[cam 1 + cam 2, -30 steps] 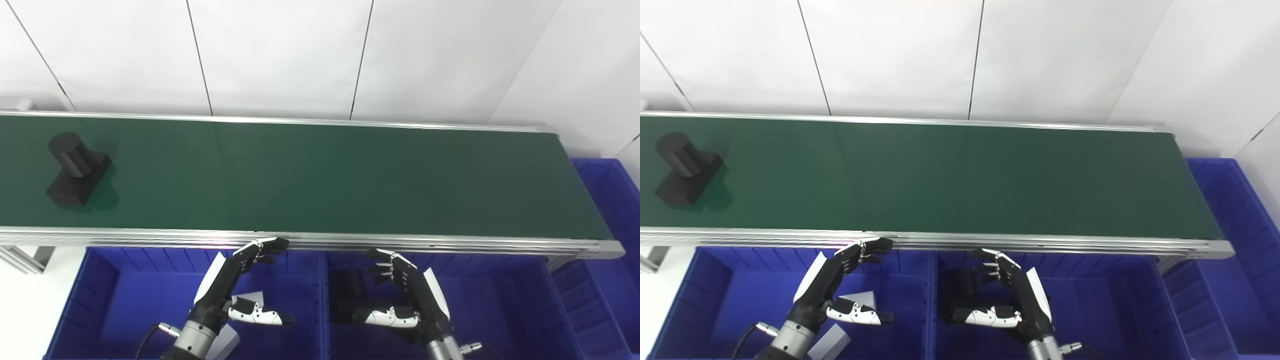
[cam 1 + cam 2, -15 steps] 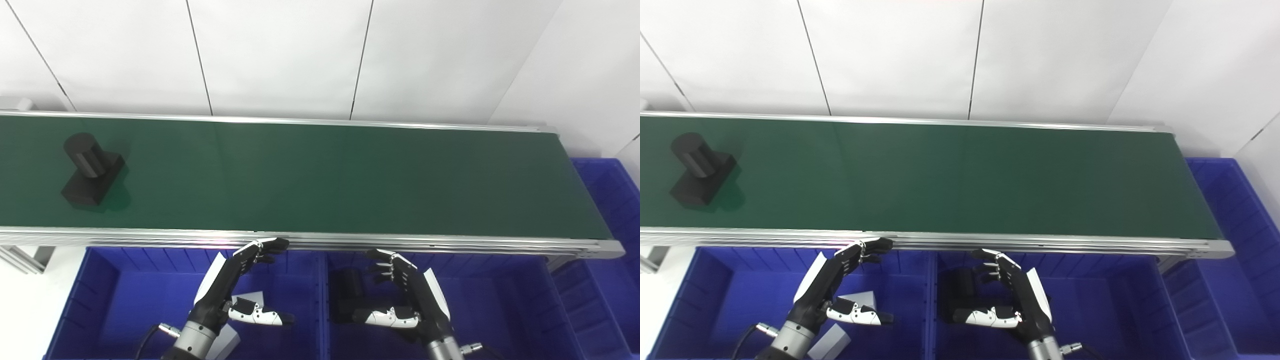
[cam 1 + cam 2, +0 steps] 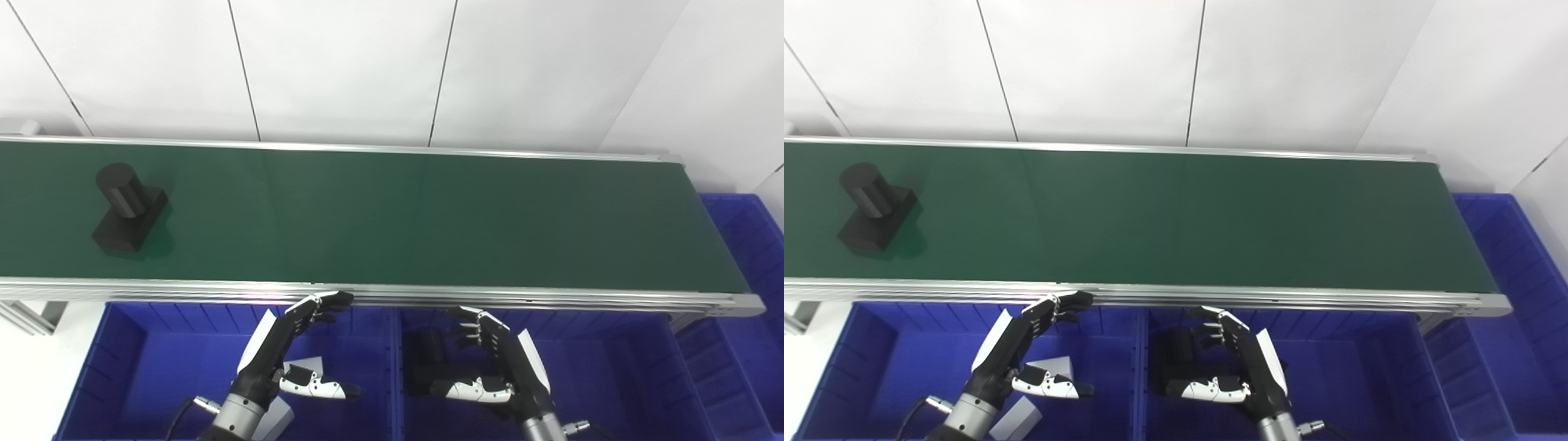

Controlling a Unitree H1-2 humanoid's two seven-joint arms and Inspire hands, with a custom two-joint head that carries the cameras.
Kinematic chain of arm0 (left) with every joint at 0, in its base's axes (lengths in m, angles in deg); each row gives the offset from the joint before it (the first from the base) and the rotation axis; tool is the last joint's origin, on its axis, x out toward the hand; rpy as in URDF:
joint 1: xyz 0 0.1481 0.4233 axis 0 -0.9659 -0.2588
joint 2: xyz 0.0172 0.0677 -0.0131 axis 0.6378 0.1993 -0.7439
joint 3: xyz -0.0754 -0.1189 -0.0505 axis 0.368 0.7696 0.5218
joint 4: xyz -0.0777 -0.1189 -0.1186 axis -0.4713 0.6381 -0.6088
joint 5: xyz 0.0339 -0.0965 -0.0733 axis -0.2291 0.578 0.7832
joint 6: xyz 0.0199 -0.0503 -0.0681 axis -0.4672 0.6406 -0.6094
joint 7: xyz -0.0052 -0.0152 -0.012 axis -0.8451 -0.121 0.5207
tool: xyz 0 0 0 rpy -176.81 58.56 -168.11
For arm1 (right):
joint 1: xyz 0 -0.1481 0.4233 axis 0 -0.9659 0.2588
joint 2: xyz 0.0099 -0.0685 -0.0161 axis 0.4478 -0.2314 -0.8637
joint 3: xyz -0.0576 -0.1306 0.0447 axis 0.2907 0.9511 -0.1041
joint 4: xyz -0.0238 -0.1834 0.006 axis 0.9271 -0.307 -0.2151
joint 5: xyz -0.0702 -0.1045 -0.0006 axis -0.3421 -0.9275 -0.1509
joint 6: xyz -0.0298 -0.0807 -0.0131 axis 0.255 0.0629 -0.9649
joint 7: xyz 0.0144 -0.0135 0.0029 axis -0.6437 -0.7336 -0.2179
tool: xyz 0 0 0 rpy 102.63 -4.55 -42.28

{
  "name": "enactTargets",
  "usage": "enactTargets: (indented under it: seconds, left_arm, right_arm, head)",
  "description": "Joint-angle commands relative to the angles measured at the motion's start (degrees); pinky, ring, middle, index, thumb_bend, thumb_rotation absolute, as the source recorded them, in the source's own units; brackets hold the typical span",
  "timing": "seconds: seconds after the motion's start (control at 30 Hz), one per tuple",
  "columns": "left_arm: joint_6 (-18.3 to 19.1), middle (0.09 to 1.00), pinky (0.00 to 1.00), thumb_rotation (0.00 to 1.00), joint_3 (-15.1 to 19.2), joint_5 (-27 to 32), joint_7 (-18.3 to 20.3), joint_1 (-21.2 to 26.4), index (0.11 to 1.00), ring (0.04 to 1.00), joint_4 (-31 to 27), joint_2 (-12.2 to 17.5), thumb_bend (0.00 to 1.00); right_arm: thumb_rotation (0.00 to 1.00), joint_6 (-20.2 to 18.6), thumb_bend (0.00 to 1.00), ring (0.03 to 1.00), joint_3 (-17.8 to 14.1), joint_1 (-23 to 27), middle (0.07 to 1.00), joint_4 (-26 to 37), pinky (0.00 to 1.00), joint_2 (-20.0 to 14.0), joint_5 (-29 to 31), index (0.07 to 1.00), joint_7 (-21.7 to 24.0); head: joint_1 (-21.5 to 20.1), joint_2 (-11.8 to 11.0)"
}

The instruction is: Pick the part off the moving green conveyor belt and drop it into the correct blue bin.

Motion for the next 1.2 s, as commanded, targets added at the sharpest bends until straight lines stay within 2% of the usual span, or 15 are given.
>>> enactTargets:
  seconds: [0.0,0.1,0.43,0.47,0.5,0.53,0.57,0.6,0.63,0.67,0.83,0.87,0.9,1.03,1.17]
  left_arm:
    - [-1.97,0.78,0.73,0.0,0.29,0.24,-0.57,0.42,0.752,0.774,-1.54,-0.24,0.97]
    - [-1.88,0.782,0.73,0.0,0.29,0.28,-0.5,0.47,0.756,0.779,-1.5,-0.25,0.96]
    - [-2.96,0.779,0.73,0.0,-0.95,-1.04,-2.63,0.68,0.751,0.777,2.01,-1.16,0.97]
    - [-2.98,0.779,0.73,0.0,-1.61,-1.41,-3.45,0.83,0.751,0.778,2.66,-1.19,0.97]
    - [-2.99,0.778,0.73,0.0,-2.18,-1.68,-4.14,0.97,0.749,0.776,3.19,-1.2,0.97]
    - [-2.99,0.777,0.73,0.0,-2.97,-2.19,-5.06,1.19,0.748,0.776,3.98,-1.21,0.97]
    - [-3.0,0.776,0.72,0.0,-3.69,-2.49,-5.88,1.38,0.743,0.773,4.54,-1.11,0.97]
    - [-3.0,0.773,0.72,0.0,-4.54,-3.13,-7.07,1.66,0.739,0.769,5.34,-1.04,0.97]
    - [-3.0,0.768,0.71,0.0,-5.29,-3.58,-8.09,1.91,0.733,0.762,5.97,-0.94,0.97]
    - [-3.0,0.767,0.71,0.0,-6.3,-4.17,-9.58,2.3,0.732,0.761,6.93,-0.85,0.97]
    - [-3.01,0.751,0.68,0.0,-10.37,-5.3,-15.11,4.21,0.713,0.742,11.27,-0.48,0.99]
    - [-3.01,0.749,0.68,0.0,-11.07,-5.47,-16.02,4.52,0.711,0.738,11.84,-0.31,1.0]
    - [-3.01,0.748,0.67,0.0,-11.83,-5.62,-17.0,4.92,0.711,0.738,12.58,-0.14,1.0]
    - [-3.01,0.736,0.64,0.02,-14.57,-5.58,-20.43,6.36,0.701,0.719,14.91,0.57,1.0]
    - [-3.0,0.732,0.64,0.03,-15.89,-4.16,-21.35,7.38,0.696,0.712,16.58,0.99,1.0]
  right_arm:
    - [0.23,2.98,0.98,0.686,-0.17,0.41,0.777,1.58,0.59,-0.02,0.35,0.723,-0.41]
    - [0.23,2.98,0.98,0.683,-0.15,0.46,0.777,1.47,0.59,0.0,0.31,0.724,-0.48]
    - [0.27,2.98,0.99,0.691,0.05,0.56,0.783,-1.41,0.59,-1.01,1.22,0.724,-0.9]
    - [0.27,2.98,0.99,0.692,0.1,0.59,0.783,-2.04,0.59,-1.33,1.37,0.725,-0.96]
    - [0.27,2.98,0.98,0.691,0.15,0.65,0.784,-2.54,0.59,-1.6,1.48,0.725,-1.04]
    - [0.27,2.98,0.98,0.69,0.22,0.73,0.784,-3.27,0.59,-1.95,1.85,0.726,-0.99]
    - [0.25,2.98,0.97,0.69,0.32,0.79,0.786,-3.76,0.59,-2.22,2.14,0.728,-0.99]
    - [0.24,2.98,0.97,0.69,0.23,0.86,0.788,-4.48,0.59,-2.37,2.77,0.729,-0.7]
    - [0.23,2.98,0.97,0.689,0.17,0.93,0.79,-5.04,0.6,-2.48,3.24,0.73,-0.49]
    - [0.23,2.98,0.97,0.689,-0.07,1.06,0.79,-5.92,0.6,-2.57,3.91,0.731,-0.03]
    - [0.23,2.98,0.99,0.68,-1.34,2.14,0.791,-9.81,0.59,-2.66,5.81,0.724,1.59]
    - [0.21,2.98,0.99,0.673,-1.54,2.31,0.786,-10.24,0.58,-2.61,5.91,0.719,1.81]
    - [0.21,2.98,0.99,0.672,-1.76,2.56,0.785,-10.81,0.58,-2.54,6.02,0.719,2.04]
    - [0.2,2.98,1.0,0.666,-2.7,3.34,0.776,-12.71,0.57,-2.18,6.62,0.704,3.38]
    - [0.21,2.98,1.0,0.654,-3.09,4.11,0.767,-14.08,0.55,-1.86,6.3,0.695,3.61]
  head:
    - [0.01,0.02]
    - [0.24,-0.31]
    - [5.82,-4.94]
    - [8.36,-6.91]
    - [8.69,-7.16]
    - [10.44,-8.68]
    - [10.44,-8.68]
    - [11.85,-10.2]
    - [12.04,-10.47]
    - [13.2,-12.18]
    - [15.51,-16.47]
    - [15.51,-16.47]
    - [15.93,-17.7]
    - [16.38,-19.58]
    - [16.37,-20.78]
